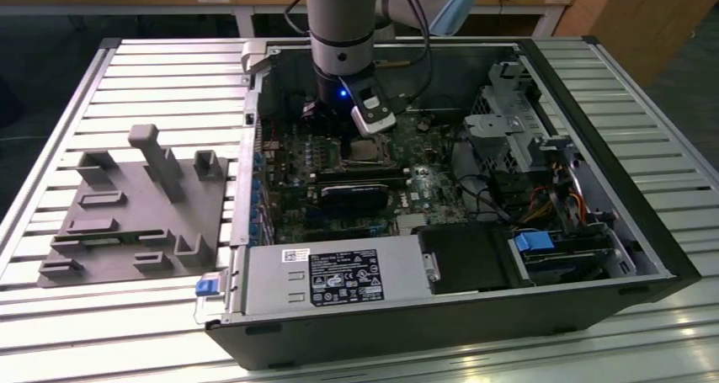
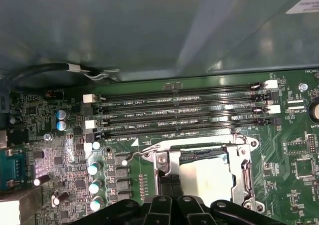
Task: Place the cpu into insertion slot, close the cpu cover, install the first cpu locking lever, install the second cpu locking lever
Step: 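Close the cpu cover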
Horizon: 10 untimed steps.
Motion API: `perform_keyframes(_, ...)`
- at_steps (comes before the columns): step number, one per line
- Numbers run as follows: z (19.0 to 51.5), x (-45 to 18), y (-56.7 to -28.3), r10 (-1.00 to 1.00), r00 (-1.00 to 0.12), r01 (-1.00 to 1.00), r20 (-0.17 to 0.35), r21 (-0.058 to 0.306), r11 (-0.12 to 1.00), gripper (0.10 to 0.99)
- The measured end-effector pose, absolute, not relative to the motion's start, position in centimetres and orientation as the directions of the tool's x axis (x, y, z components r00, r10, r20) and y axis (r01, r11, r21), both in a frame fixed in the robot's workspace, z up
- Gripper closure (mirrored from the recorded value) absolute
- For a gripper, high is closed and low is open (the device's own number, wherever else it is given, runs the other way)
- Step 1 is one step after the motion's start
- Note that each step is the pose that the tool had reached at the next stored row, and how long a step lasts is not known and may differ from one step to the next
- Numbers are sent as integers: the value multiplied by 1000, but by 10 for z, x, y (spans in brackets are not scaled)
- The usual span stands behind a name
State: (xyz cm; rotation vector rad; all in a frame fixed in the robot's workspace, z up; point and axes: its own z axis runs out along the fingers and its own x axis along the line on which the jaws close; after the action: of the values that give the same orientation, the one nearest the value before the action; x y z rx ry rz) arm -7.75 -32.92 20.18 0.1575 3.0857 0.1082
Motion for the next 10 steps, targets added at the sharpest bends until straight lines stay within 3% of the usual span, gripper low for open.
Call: perform_keyframes(10,206,-77,-330,106,-994,100,-41,125,987,980)
